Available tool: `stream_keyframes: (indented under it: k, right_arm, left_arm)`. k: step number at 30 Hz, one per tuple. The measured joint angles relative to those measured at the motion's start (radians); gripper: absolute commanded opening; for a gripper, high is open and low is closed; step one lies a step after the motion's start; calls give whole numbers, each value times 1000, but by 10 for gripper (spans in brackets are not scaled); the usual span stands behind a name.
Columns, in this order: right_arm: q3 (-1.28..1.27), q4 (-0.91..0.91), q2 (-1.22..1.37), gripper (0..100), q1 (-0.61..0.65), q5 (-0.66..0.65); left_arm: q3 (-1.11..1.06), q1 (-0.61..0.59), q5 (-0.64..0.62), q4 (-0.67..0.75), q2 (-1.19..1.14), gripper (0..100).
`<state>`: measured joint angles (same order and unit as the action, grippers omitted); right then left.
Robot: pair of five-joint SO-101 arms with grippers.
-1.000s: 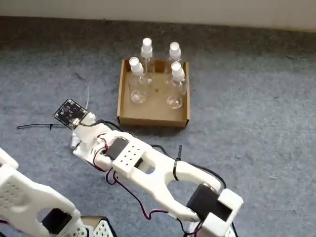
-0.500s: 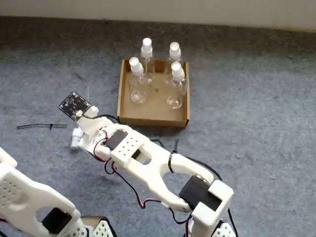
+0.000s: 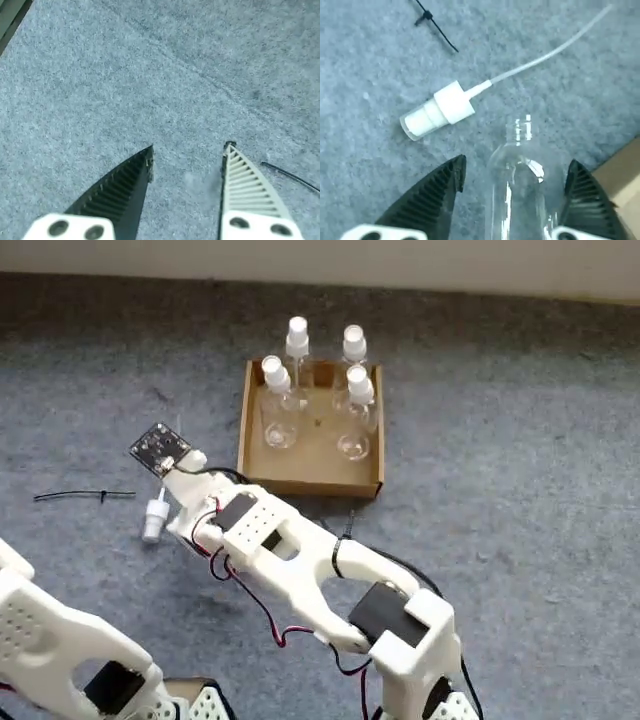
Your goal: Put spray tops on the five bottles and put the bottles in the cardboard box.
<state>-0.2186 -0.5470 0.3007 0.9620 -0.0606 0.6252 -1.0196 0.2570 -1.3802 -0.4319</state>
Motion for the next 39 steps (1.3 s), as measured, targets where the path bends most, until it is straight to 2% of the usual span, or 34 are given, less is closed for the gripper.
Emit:
stream_keyframes:
  k: [4,8,10,17,26,29,34,39]
  right_arm:
    - [0,0,17,233,-15,0]
    - [0,0,17,54,-15,0]
    - [0,0,17,4,-15,0]
    - [-23,-46,-29,5,-17,0]
    - [-282,-272,-506,5,-20,-29]
    - [-399,-353,-706,5,-83,-121]
    - [-626,-408,-1026,5,-307,-233]
    - [-832,-408,-1267,5,-496,-308]
  left_arm:
    - [0,0,0,0,0,214]
    - [0,0,0,0,0,214]
    - [0,0,0,0,0,212]
    - [0,28,0,-100,0,210]
    - [49,144,40,-333,0,210]
    - [28,207,58,-379,6,210]
    - [-160,319,64,-387,141,210]
    - [-482,551,71,-350,348,210]
